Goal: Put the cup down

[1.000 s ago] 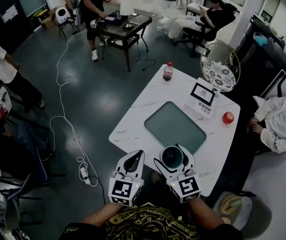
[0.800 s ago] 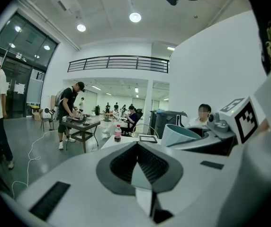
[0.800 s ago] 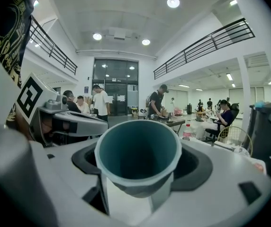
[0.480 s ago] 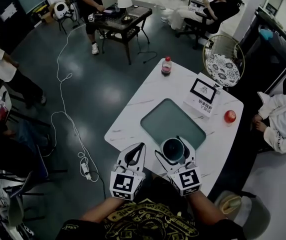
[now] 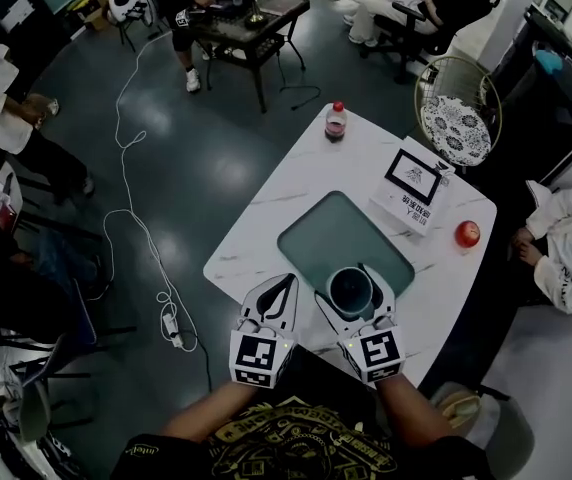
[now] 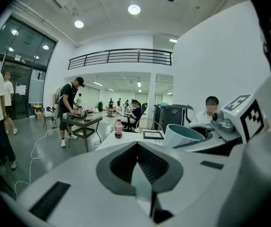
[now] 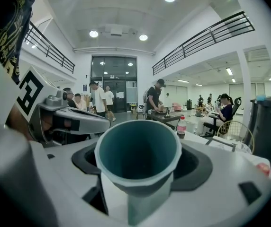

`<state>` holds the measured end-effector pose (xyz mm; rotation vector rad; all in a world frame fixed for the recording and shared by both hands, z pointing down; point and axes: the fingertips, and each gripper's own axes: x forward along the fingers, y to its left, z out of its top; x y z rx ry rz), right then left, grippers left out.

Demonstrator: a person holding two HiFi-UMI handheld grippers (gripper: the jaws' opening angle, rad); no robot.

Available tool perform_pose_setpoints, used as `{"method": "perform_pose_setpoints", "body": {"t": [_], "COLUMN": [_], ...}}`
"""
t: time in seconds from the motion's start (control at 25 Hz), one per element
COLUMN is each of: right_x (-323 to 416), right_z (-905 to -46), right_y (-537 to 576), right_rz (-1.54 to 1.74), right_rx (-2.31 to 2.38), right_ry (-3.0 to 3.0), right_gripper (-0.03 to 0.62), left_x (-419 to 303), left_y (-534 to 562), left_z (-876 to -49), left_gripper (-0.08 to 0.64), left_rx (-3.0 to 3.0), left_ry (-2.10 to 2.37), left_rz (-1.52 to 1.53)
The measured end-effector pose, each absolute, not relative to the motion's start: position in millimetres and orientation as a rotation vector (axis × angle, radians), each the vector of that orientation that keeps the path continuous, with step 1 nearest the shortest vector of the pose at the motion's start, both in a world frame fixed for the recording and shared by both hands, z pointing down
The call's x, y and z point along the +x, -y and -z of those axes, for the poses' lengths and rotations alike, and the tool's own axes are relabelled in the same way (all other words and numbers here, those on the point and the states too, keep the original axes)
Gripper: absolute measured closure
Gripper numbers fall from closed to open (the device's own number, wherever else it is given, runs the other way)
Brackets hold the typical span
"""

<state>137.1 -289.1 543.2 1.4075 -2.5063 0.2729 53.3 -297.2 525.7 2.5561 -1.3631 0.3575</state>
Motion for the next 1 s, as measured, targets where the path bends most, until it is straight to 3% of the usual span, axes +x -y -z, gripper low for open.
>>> {"method": "perform_pose_setpoints", "body": {"t": [1.0], "right_x": [165.3], "right_z": [-625.7], "right_y": [301.5], "right_rz": [-0.344], "right_rx": [1.388], "right_ry": [2.445], "right_gripper": [0.213], "left_x": [97.7], "left_y": [316.6], "left_z": [-605.5], "left_gripper": [0.551], "left_rx": [2.462], "left_ry": [1.322], "left_rz": [-0.428]}}
